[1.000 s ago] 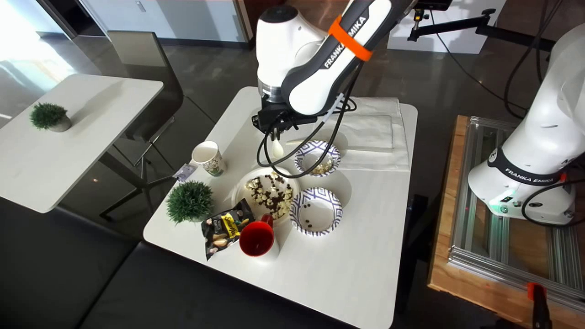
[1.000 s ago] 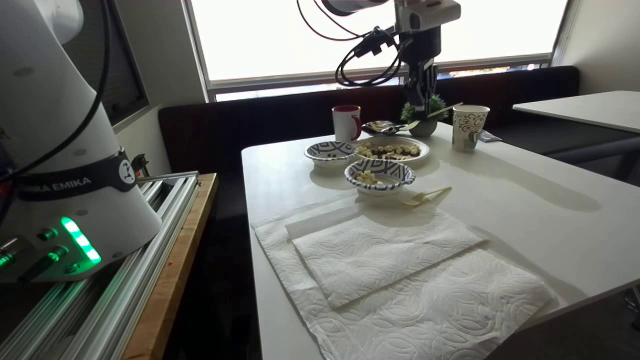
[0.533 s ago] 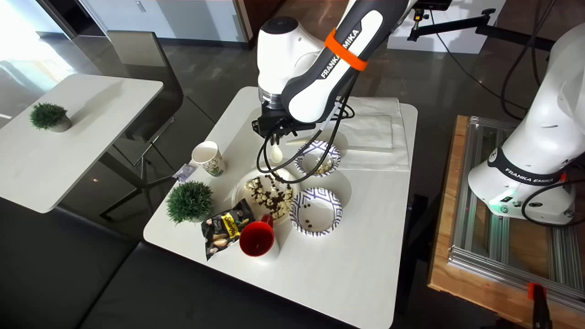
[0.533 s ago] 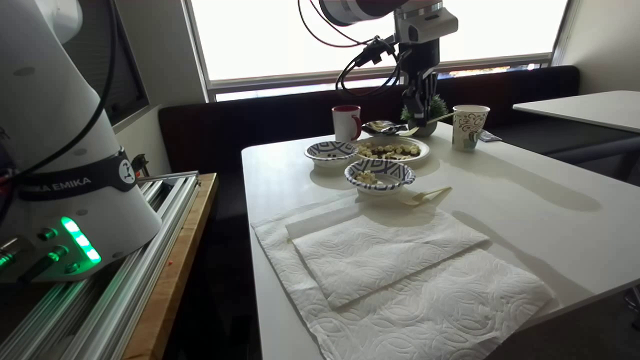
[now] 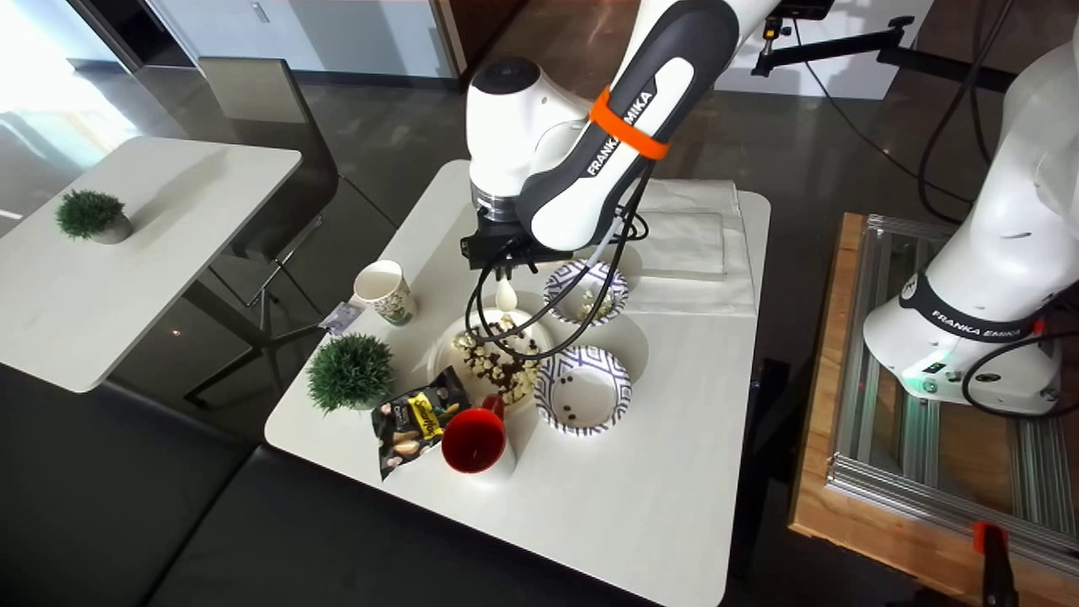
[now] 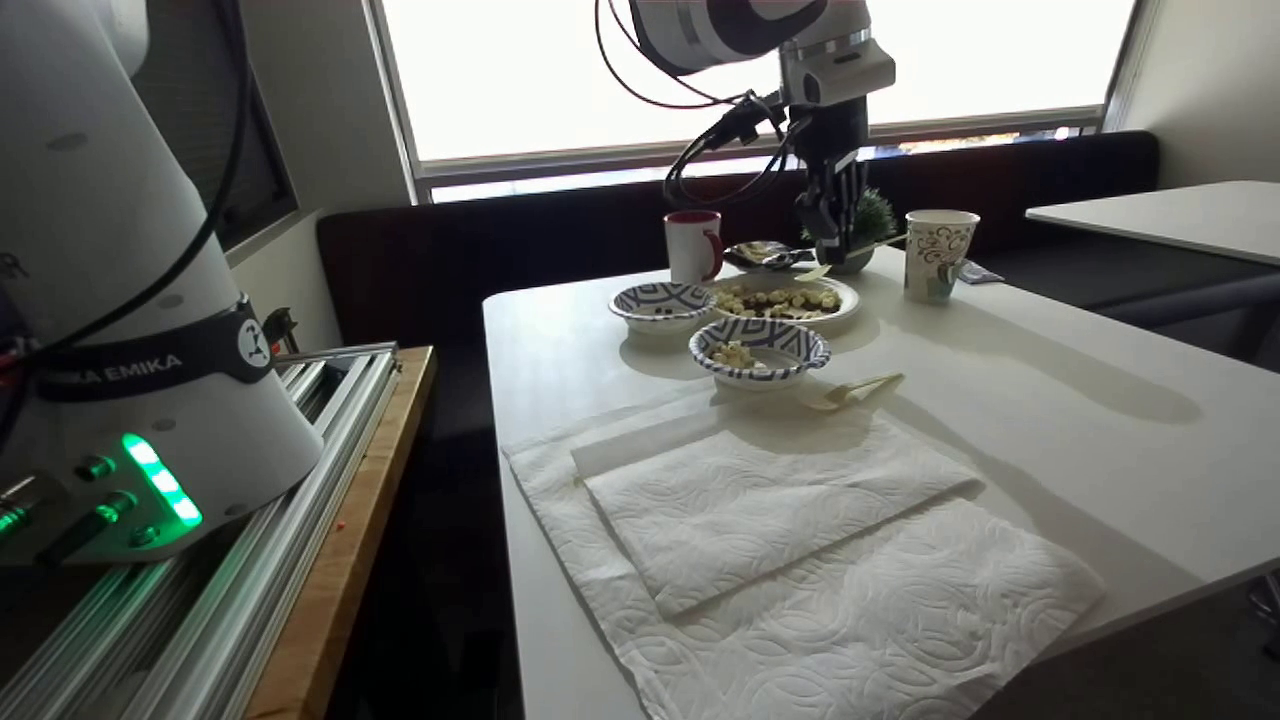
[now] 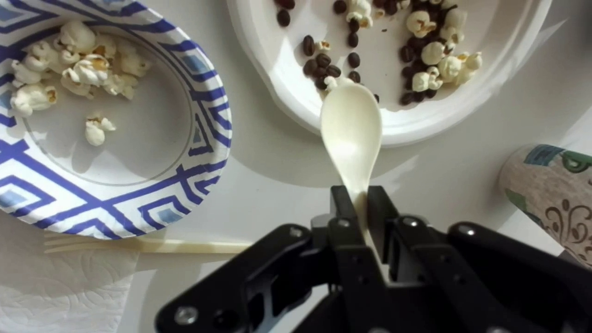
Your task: Use the white spoon to place some contents from the whole bowl on the left into the bowl on the right twice.
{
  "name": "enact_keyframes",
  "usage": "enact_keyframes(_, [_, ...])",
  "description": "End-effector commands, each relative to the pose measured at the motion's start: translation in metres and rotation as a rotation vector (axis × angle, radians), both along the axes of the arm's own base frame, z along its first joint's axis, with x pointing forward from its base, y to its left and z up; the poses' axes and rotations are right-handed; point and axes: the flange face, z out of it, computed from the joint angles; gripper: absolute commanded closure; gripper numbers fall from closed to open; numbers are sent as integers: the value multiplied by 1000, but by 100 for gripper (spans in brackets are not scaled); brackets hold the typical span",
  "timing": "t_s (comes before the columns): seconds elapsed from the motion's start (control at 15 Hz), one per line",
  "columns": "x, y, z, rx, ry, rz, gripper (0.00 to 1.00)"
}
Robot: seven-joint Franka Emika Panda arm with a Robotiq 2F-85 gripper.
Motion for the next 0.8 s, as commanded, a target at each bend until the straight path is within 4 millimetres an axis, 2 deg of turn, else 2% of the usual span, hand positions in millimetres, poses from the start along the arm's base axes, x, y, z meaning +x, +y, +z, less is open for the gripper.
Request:
enact_keyframes(0.0, [14,12,-7,-53,-61,-56,97])
enact_keyframes(0.33, [32,25,-12,-177,-154,-91,97])
enact_keyframes(0.73, [40,58,-27,-208,-182,-85,97])
